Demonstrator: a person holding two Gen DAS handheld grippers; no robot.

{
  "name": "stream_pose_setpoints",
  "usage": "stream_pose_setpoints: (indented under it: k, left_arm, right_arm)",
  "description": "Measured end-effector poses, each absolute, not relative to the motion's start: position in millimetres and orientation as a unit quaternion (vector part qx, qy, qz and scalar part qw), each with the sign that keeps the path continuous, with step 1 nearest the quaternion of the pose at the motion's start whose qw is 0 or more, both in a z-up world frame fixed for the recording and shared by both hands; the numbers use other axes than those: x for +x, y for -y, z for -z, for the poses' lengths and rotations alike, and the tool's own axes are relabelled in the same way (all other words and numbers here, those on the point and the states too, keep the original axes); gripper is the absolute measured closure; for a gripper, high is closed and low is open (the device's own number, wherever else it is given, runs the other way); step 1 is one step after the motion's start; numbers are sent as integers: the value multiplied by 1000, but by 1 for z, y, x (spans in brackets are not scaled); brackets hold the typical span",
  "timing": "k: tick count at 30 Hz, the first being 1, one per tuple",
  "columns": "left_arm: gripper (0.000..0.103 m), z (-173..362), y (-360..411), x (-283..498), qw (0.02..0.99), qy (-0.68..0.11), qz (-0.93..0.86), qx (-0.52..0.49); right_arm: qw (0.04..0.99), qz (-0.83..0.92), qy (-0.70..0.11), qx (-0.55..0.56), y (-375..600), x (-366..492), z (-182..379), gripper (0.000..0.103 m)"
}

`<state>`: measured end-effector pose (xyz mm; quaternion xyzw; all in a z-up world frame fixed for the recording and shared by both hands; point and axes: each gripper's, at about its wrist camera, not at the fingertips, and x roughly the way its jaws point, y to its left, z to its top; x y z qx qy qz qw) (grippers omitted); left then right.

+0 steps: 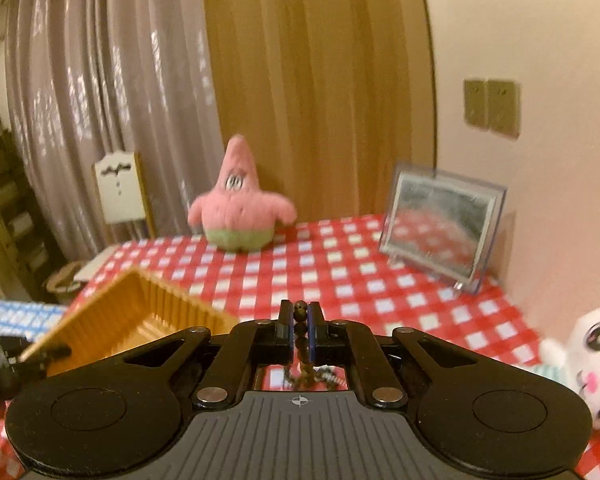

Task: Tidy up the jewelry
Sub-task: 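Lift the dark bead strand high so it hangs free of the table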

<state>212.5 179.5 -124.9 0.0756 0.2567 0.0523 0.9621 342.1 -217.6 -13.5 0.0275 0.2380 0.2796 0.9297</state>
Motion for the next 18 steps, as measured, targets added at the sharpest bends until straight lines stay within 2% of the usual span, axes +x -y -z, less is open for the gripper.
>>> stream_pose_setpoints:
  k: [11, 18]
  left_arm:
    - [99, 124, -179, 213, 962, -257, -53, 76]
    - [98, 124, -179, 213, 962, -257, -53, 76]
  right_arm:
    - [942, -273, -184, 60, 242, 330, -40, 97]
    - [937, -283, -193, 65, 239, 330, -48, 97]
